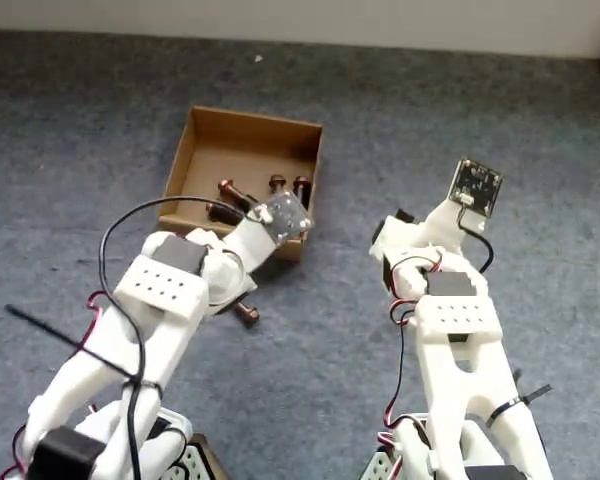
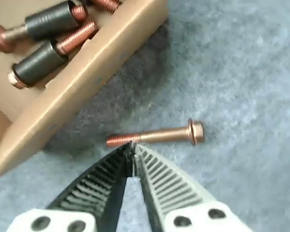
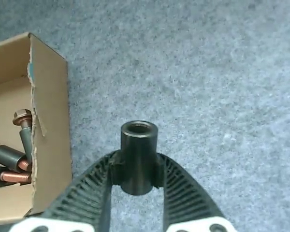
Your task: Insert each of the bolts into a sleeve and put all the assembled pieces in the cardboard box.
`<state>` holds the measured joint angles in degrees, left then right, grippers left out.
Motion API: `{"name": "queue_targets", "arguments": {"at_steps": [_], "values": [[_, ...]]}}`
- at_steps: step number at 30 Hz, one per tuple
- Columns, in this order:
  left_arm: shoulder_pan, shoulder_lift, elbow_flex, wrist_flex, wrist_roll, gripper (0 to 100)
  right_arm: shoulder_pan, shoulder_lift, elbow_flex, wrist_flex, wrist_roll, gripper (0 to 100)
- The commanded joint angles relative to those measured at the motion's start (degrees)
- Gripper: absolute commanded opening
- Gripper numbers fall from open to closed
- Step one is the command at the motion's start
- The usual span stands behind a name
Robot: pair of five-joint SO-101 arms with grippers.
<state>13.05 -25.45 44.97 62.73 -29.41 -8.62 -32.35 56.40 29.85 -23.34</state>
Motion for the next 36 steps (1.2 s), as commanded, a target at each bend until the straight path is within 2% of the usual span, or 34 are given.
{"name": "queue_targets", "arguments": {"at_steps": [1, 3, 7, 10, 16, 24, 33, 36], "values": [[0.6, -5.0, -4.1, 8.5, -6.7, 21, 0.7, -2.0, -0.6, -1.3, 0.0, 0.6], [0.6, -5.0, -5.8, 11.2, -7.9, 21, 0.7, -2.0, -0.6, -1.3, 0.0, 0.6], [0.6, -4.9, -7.3, 14.2, -17.7, 20, 0.7, -2.0, -0.5, -1.3, 0.0, 0.6], [0.7, -4.8, -7.4, 14.5, -24.7, 20, 0.7, -2.0, -0.5, -1.3, 0.0, 0.6], [0.7, 1.0, -7.6, 14.4, -33.0, 20, 0.7, -2.0, -0.5, -1.3, 0.0, 0.6], [0.8, 17.8, -15.4, 11.2, -34.2, 20, 0.7, -2.0, -0.5, -1.3, 0.0, 0.6], [2.1, 28.4, -22.0, 11.1, -34.2, 20, 0.7, -2.0, -0.5, -1.3, 0.0, 0.6], [2.1, 31.1, -22.7, 8.9, -33.9, 20, 0.7, -2.0, -0.5, -1.3, 0.8, 0.6]]}}
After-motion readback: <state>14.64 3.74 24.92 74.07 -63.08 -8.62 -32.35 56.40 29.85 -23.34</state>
